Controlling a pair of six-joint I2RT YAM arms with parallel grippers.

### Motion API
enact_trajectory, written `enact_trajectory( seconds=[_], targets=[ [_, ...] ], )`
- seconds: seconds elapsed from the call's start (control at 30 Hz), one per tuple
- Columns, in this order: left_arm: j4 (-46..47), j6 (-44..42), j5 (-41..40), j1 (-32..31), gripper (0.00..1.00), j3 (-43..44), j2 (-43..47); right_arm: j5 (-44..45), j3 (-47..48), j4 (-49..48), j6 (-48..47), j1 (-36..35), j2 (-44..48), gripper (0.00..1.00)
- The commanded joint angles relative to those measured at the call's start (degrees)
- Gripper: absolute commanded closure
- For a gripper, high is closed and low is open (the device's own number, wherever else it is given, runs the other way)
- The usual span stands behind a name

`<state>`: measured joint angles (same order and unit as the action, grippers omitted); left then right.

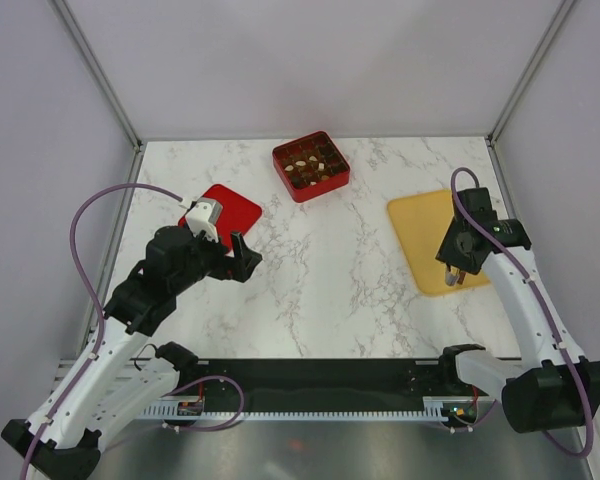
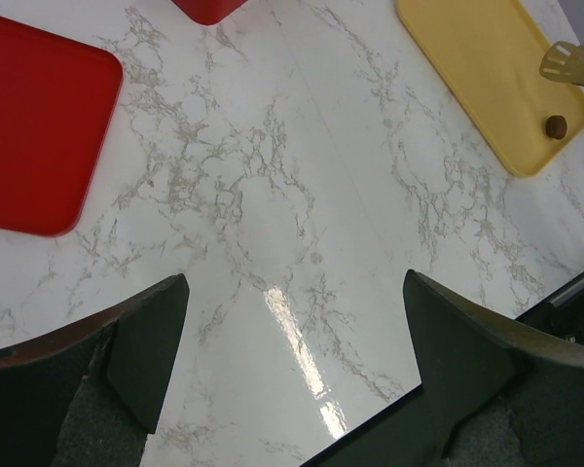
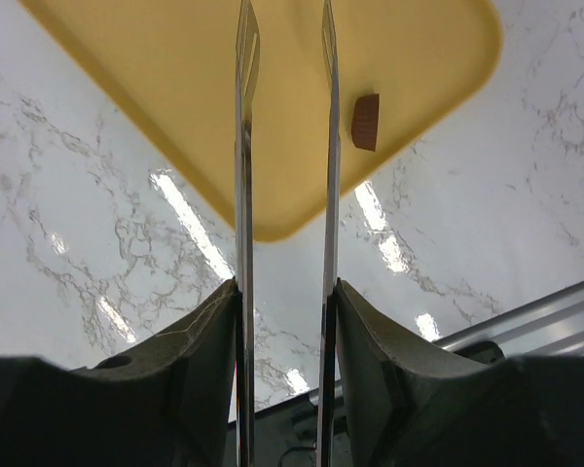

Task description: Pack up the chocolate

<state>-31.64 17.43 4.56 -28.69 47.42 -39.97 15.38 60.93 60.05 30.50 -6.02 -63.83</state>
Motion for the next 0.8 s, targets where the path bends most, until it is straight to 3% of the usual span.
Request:
enact_trajectory(
  seconds=[0.0, 0.37, 0.77],
  targets=[
    [0.61, -1.79, 0.8, 0.04, 0.0, 0.39, 0.5, -2.1, -0.89, 1.91, 1.23, 1.27, 1.34, 0.5],
    [0.79, -1.79, 1.15, -0.05, 0.0, 0.31, 0.59, 2.29, -3.8, 4.2, 2.81, 3.56, 3.19, 0.5],
    [0.79, -1.79, 0.98, -0.14, 0.0, 0.39, 0.59, -1.31, -7.75, 3.32, 1.49, 5.67, 4.24, 0.5]
  ],
)
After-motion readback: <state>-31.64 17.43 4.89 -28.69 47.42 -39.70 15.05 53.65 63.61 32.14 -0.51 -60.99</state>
